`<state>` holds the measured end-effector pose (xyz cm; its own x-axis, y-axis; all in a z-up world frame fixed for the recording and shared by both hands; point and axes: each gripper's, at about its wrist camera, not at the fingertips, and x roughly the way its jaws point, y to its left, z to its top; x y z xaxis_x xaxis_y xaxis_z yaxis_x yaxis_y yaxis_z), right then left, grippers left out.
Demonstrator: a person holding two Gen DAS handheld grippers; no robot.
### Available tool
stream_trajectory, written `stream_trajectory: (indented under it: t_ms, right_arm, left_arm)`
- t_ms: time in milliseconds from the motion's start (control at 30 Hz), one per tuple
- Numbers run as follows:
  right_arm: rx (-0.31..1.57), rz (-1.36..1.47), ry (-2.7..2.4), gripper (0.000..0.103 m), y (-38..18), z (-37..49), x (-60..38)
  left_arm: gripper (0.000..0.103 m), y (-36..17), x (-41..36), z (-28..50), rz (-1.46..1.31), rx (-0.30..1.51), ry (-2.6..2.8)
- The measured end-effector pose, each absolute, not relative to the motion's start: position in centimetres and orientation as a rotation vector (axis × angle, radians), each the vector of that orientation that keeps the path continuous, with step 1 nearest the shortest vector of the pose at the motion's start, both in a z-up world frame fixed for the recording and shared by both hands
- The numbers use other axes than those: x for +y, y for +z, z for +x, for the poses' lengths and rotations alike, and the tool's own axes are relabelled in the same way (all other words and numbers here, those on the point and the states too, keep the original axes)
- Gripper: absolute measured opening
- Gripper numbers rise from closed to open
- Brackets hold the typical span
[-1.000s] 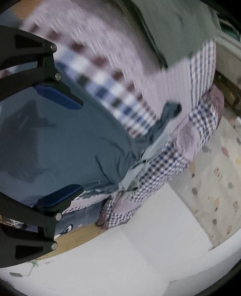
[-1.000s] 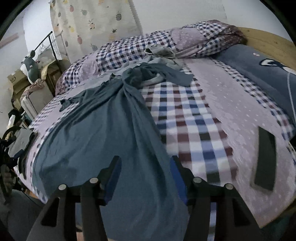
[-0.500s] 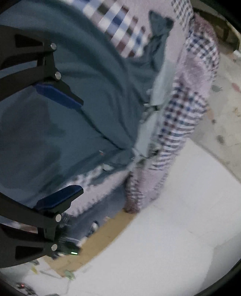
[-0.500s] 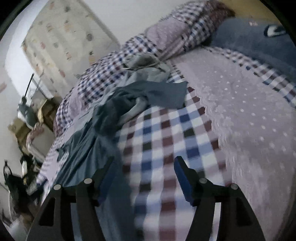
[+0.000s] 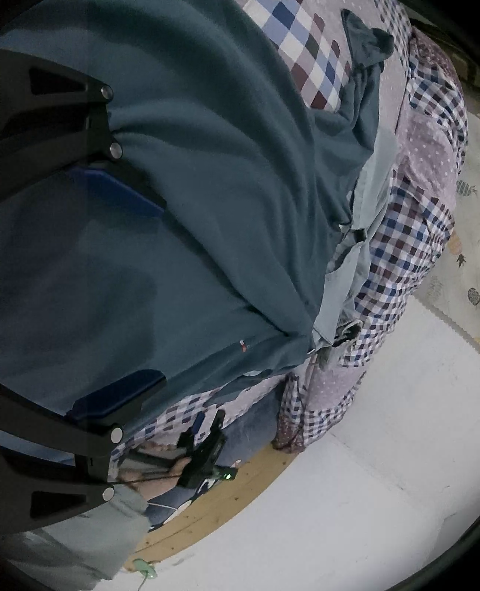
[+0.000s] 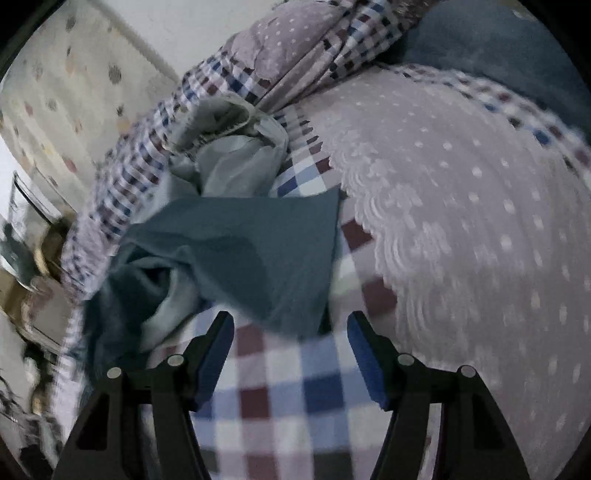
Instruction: Fold clothes
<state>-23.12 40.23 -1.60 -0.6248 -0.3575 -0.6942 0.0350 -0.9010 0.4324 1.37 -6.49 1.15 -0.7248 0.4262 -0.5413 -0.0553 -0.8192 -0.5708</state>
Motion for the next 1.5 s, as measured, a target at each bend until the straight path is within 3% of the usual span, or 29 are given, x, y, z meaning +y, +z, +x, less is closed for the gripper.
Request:
stream_trajectory:
  t_ms: [100,167,200,233,633,867,1033,1200,1500]
  right_arm:
    - [-0.466,1.249,-2.617,0.067,-1.9,-25.1,39.1]
    - [-0.397,1.26,-2.64,0.045,-2.0,-26.3,38.4]
    - [-0.371,1.265,-2.648,0.011,-2.1,-26.7,38.2]
    - [-0.36,1.27,-2.648,0.002,-2.0,-26.9,38.2]
    - [-0.286,1.139,-3.011,0.001,9.3,-22.9,51.7]
    - [-0.098,1.104,-3.373,0.002,20.7,-18.6,61.0]
    - [0.029,1.186,-3.492,0.002,25.7,-15.6,65.2]
    - [0.049,1.295,-3.532,0.001,27.1,-11.1,68.3]
    - [-0.016,1.575,-3.38,0.002,20.6,-5.3,68.4]
  left_arm:
    - [0.088,0.9,-6.7,1.4,-1.0,-0.789,2.569]
    - [0.088,0.9,-6.7,1.3,-1.001,-0.791,2.568]
    - [0.088,0.9,-6.7,1.3,-1.001,-0.791,2.568]
    - [0.088,0.8,-6.7,1.3,-1.001,-0.792,2.567]
    - [0.088,0.7,-6.8,1.0,-1.002,-0.797,2.563]
    - [0.088,0.8,-6.7,1.0,-1.009,-0.791,2.566]
    - [0.088,0.9,-6.7,1.0,-1.011,-0.789,2.562]
    - [0.088,1.6,-6.6,1.1,-0.98,-0.832,2.527]
    - [0.088,4.1,-4.6,1.6,-0.914,-0.85,2.399]
